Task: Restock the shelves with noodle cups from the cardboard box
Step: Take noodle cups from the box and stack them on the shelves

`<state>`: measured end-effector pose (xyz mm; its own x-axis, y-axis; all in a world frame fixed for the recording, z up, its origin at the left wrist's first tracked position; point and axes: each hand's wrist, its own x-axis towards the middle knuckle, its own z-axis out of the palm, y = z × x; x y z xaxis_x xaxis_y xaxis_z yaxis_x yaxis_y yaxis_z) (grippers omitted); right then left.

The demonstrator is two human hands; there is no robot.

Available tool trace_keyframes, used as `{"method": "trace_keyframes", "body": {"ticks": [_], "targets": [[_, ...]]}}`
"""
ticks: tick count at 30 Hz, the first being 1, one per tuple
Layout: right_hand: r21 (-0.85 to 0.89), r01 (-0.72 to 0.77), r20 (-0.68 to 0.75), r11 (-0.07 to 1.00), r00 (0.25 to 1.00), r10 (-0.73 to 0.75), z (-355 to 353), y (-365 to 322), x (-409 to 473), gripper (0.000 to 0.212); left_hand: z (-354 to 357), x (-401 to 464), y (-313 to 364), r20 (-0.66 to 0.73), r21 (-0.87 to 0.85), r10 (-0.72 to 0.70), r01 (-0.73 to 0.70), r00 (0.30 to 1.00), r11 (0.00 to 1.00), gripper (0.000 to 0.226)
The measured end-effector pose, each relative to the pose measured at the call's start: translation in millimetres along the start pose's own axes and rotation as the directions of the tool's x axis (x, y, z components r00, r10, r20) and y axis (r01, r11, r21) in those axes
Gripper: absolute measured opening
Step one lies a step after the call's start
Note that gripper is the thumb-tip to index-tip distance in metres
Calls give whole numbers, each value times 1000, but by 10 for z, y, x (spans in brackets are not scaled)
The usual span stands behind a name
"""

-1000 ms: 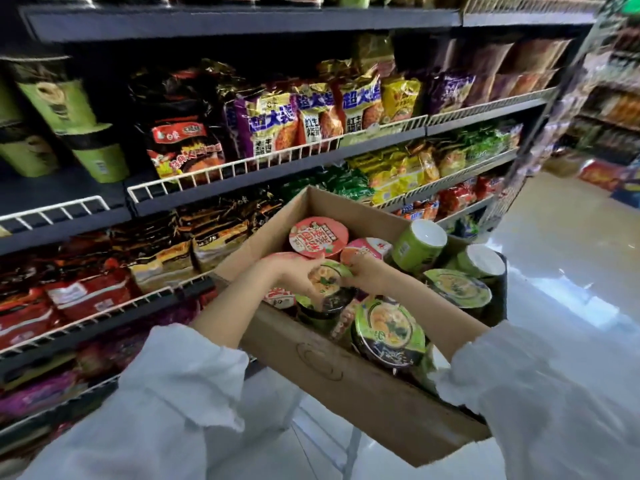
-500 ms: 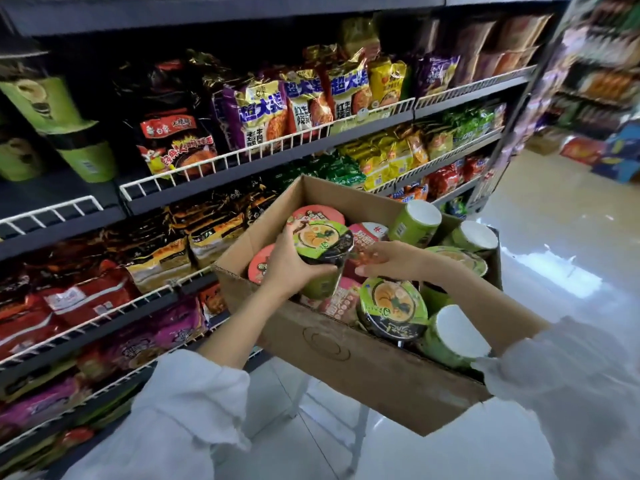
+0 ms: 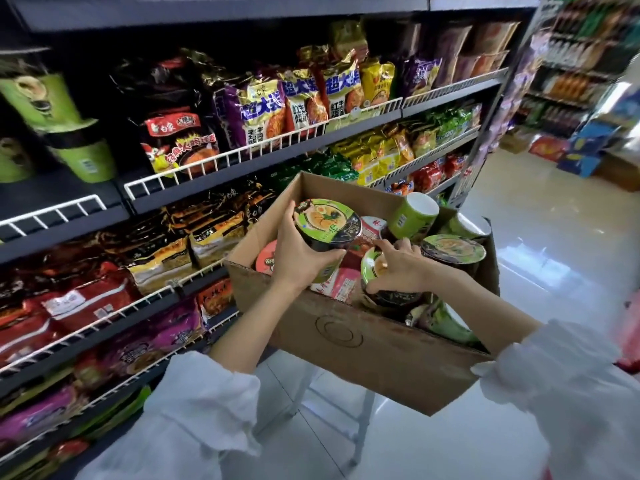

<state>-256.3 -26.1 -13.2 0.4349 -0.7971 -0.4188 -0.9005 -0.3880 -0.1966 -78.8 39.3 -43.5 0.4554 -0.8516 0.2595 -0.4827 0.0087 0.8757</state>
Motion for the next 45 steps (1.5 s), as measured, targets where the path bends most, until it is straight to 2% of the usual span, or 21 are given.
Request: {"method": "trace_keyframes", "body": {"ticks": [2,6,11,18,21,23,27,28,30,32,36,39,41,45], "targets": [[88,53,-114,995,993,-43,-104,-62,37,93,-82,38,54,-51,20,20,-19,998,1000,113],[134,213,-335,968,929,-158,-434,-237,112,81,-299,166,185,-206,77,27,-12,978,997,114],[198,454,-505,869,807,-306,-758,-658,246,61,-728,252,266,-468,137,22,48,884,989,116],[109,729,-557,676,608,-566,-975,-1804,325,57,-1708,149,75,-727,88,-15,115,687,989,111],[52,796,-551,603,526,-648,-972,-2479,390,65,-2256,170,-78,-780,129,12,141,625,982,96],[36,817,-542,575,499,-676,-954,-2943,456,64,-2643,225,-214,-794,147,16,166,608,975,84],[49,838,-547,544,478,-687,-897,-3807,584,69,-3448,441,-512,-772,217,51,188,633,958,75],[56,840,-556,539,475,-682,-898,-4002,617,72,-3651,516,-580,-763,256,53,225,644,940,75],[74,838,-566,540,481,-669,-911,-4340,692,72,-4020,668,-730,-760,375,43,383,649,844,77],[86,831,-592,550,487,-643,-935,-4604,770,66,-4311,822,-871,-739,426,22,442,673,789,77],[104,826,-645,554,480,-594,-1047,-4975,942,70,-4623,1127,-1156,-623,312,-107,371,775,874,70],[51,841,-656,539,435,-616,-1176,-5211,1046,70,-4670,1302,-1364,-510,354,-190,406,839,842,72],[22,845,-669,534,410,-620,-1260,-5360,1095,71,-4637,1403,-1473,-447,385,-228,416,865,824,74],[-78,826,-636,558,389,-666,-1354,-5661,1202,75,-4625,1585,-1587,-326,317,-302,405,896,858,84]]}}
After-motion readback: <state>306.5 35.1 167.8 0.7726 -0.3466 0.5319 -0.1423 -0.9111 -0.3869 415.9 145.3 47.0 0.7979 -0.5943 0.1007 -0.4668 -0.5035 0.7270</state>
